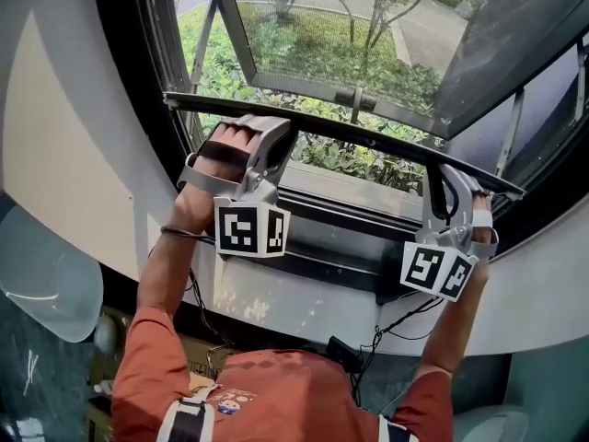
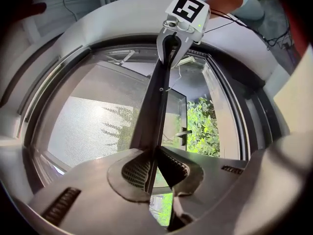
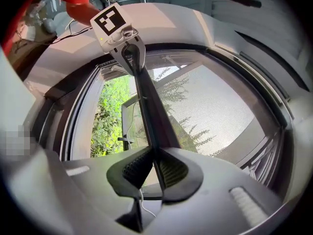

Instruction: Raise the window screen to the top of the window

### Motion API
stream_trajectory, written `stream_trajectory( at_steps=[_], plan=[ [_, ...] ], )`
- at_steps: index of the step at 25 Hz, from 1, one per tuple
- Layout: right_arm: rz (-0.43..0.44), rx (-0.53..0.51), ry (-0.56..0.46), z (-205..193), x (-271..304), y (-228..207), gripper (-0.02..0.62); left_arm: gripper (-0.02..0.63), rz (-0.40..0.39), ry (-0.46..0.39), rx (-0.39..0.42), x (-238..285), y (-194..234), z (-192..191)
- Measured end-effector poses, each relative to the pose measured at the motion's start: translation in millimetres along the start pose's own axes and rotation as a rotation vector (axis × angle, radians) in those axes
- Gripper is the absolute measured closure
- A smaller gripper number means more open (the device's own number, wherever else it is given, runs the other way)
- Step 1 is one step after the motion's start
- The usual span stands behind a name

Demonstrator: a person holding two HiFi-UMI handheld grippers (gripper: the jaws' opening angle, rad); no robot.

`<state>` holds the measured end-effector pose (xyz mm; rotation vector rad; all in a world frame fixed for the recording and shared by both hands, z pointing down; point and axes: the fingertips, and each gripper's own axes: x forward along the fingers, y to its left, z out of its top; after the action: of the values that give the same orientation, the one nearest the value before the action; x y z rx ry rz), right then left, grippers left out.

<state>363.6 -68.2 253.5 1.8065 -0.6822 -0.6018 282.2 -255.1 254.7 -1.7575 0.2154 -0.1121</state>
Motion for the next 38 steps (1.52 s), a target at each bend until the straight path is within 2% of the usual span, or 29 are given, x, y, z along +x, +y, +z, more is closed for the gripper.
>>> stream_trajectory(
  at_steps=[6, 11, 14, 18, 21, 25, 27, 31, 35, 38],
  plan=[
    [-0.053, -0.026, -0.014, 8, 2, -25, 0.541, 0.554, 0.04, -0.014, 0.006, 2, 26, 6],
    [-0.092, -0.043, -0.029, 10, 3, -31, 0.541, 0.551, 0.087, -0.024, 0.022, 1, 33, 8],
    [-0.078, -0.043, -0.028, 10, 2, -29, 0.541, 0.549, 0.083, -0.027, 0.025, 1, 32, 8],
    [-0.119, -0.058, -0.041, 10, 2, -35, 0.541, 0.548, 0.122, -0.044, 0.032, 0, 38, 11],
    [-0.131, -0.057, -0.051, 9, 0, -34, 0.541, 0.548, 0.112, -0.047, 0.032, -1, 37, 12],
    [-0.161, -0.067, -0.058, 10, -1, -38, 0.538, 0.546, 0.139, -0.058, 0.032, -2, 41, 14],
    [-0.166, -0.07, -0.06, 13, 1, -46, 0.539, 0.546, 0.129, -0.057, 0.024, -1, 49, 14],
    [-0.184, -0.082, -0.061, 23, 7, -77, 0.537, 0.546, 0.16, -0.054, 0.037, 4, 81, 19],
    [-0.187, -0.094, -0.071, 23, 7, -77, 0.537, 0.546, 0.143, -0.056, 0.042, 4, 81, 19],
    [-0.222, -0.101, -0.078, 28, 9, -95, 0.535, 0.546, 0.171, -0.068, 0.037, 5, 99, 23]
  ],
)
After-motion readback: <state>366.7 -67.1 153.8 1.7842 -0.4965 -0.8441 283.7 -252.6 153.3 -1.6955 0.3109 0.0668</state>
